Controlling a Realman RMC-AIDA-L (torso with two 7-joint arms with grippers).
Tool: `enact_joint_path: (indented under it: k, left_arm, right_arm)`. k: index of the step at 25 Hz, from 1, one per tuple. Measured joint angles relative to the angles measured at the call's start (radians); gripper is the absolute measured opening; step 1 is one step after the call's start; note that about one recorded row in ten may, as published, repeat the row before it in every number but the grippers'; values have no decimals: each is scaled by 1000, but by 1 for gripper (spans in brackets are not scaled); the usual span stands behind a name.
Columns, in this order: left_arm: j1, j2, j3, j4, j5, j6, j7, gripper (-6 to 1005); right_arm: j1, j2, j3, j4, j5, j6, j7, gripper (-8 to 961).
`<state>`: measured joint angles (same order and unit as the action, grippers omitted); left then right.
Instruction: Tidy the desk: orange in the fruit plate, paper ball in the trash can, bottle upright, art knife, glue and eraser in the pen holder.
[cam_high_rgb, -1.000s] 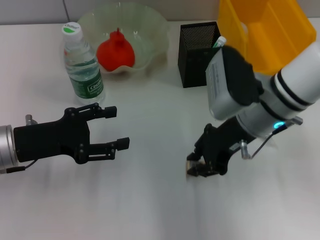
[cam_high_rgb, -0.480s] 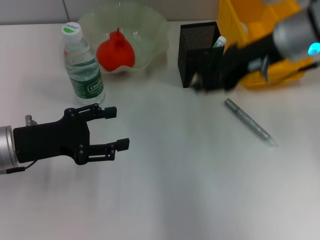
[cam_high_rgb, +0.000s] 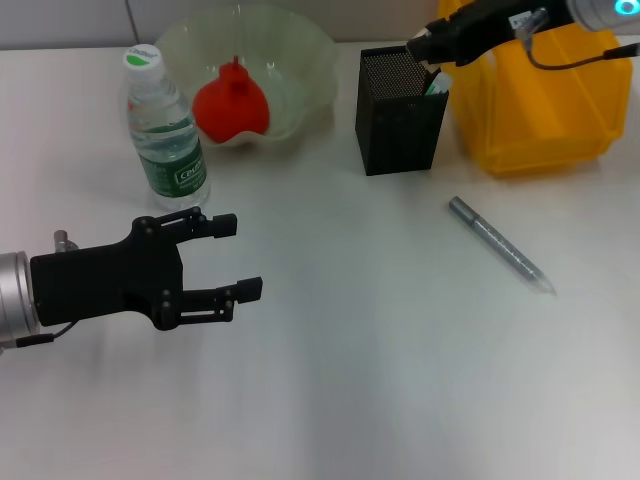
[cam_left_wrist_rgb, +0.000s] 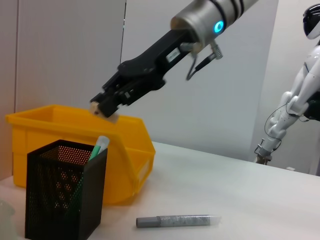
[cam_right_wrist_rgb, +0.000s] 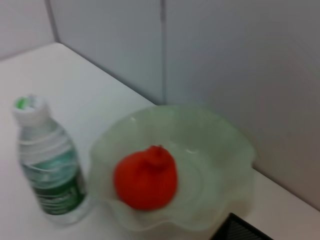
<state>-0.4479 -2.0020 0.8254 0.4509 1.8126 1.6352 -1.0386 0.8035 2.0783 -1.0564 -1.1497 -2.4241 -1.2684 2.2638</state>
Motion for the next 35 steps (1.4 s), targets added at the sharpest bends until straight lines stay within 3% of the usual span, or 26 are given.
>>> enact_joint_path:
  k: [8, 17, 21, 25, 27, 28, 35]
  left_arm:
    - [1, 0, -1, 0, -3, 1, -2, 838]
    - [0, 2, -2, 0, -5, 2, -8, 838]
    - [0, 2, -2, 0, -6, 2, -8, 838]
    - [0, 3, -2, 1, -6, 3, -8, 838]
    - [0, 3, -2, 1, -6, 3, -8, 837]
    - [-1, 3, -2, 3, -6, 3, -9, 837]
    - [-2, 2, -2, 13, -6, 3, -10, 837]
  right_arm:
    - [45, 2, -42, 122, -19, 133, 12, 277]
    - [46, 3, -48, 149, -20, 176, 13, 317]
    - [39, 3, -46, 126, -18, 168, 23, 444]
    - [16, 1, -38, 1, -2, 32, 98, 565]
    - [9, -3, -37, -80, -7, -72, 153, 623]
    - [8, -10, -37, -157, -33, -189, 219, 652]
    - [26, -22, -37, -269, -178, -448, 373, 653]
